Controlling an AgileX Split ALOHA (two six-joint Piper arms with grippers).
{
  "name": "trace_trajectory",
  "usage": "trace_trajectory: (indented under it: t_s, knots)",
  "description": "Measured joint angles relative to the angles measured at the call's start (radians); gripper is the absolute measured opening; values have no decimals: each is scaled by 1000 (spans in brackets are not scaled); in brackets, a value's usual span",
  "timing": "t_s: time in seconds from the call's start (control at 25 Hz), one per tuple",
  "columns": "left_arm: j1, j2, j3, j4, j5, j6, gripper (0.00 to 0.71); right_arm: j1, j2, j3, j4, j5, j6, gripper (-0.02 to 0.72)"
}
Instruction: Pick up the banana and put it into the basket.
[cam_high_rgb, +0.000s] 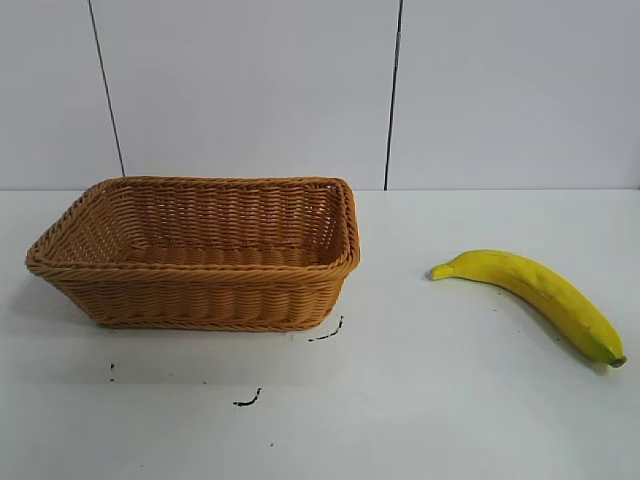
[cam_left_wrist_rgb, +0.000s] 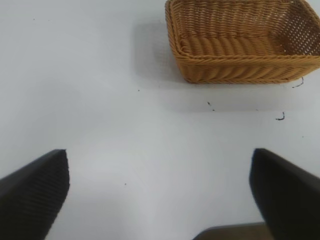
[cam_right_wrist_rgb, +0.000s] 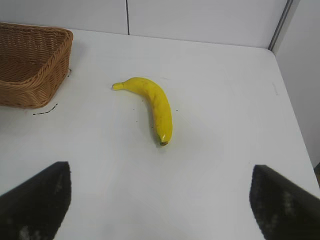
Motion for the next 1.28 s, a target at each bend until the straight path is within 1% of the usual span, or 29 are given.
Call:
trace_trajectory:
  t_s: [0.36,0.48,0.56,0.72,0.88,1.12,1.24,1.28]
  knots:
    - [0,0,0,0,0,0,695,0,0,0,0,-2,5,696]
    - [0,0,0,0,0,0,695,0,53,-11,2,-2,60,696]
    - [0,0,0,0,0,0,695,0,144,-36,2,0,92,696]
    - [0,0,0,0,0,0,695,0,372,-126,1,0,97,696]
    - [0,0,0,0,0,0,695,0,615,-243,1,-3,70,696]
    - [0,0,0,0,0,0,695,0,996,-429,1,-5,51,696]
    - [0,0,0,0,0,0,695,0,1162,-519,1,-7,22,696]
    - [0,0,0,0,0,0,695,0,1215,-545,1,-7,0,696]
